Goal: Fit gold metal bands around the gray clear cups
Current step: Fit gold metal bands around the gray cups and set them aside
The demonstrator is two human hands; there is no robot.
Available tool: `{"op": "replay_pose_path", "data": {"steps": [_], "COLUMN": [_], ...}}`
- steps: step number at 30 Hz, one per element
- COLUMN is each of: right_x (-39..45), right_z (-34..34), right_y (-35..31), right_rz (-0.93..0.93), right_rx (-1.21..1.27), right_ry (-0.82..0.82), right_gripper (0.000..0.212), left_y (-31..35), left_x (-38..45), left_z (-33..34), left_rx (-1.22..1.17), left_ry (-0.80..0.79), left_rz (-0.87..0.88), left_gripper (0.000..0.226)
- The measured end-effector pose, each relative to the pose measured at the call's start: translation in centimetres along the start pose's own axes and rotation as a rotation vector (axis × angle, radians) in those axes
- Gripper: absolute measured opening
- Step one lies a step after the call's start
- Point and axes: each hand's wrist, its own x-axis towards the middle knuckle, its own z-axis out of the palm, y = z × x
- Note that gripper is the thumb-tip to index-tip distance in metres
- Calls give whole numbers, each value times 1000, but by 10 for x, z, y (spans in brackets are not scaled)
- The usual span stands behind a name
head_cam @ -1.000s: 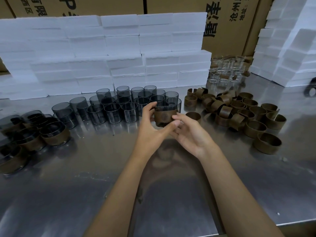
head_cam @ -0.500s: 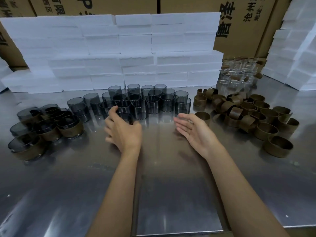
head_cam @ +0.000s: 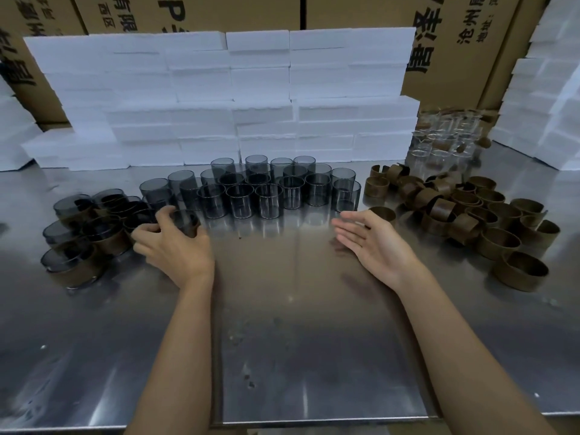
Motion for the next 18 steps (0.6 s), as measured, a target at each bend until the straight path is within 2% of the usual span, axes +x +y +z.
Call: {"op": "replay_pose_path", "data": {"steps": [4,15,18], "right_x": [-1,-4,-3], "right_z": [0,1,1], "right_y": [1,1,2], "right_rz": [-8,-22,-21], "right_rx": [-26,-41,-45], "right_ry": [-11,5,0], "right_gripper": [28,27,26], "left_y": [-12,-25,-27], "left_x": [12,49,63], "left_z": [-2,-2,-6], "left_rx": [91,191,251], "left_ry": [-17,81,120], "left_rz": [17,-47,2], "left_gripper": [33,29,39]}}
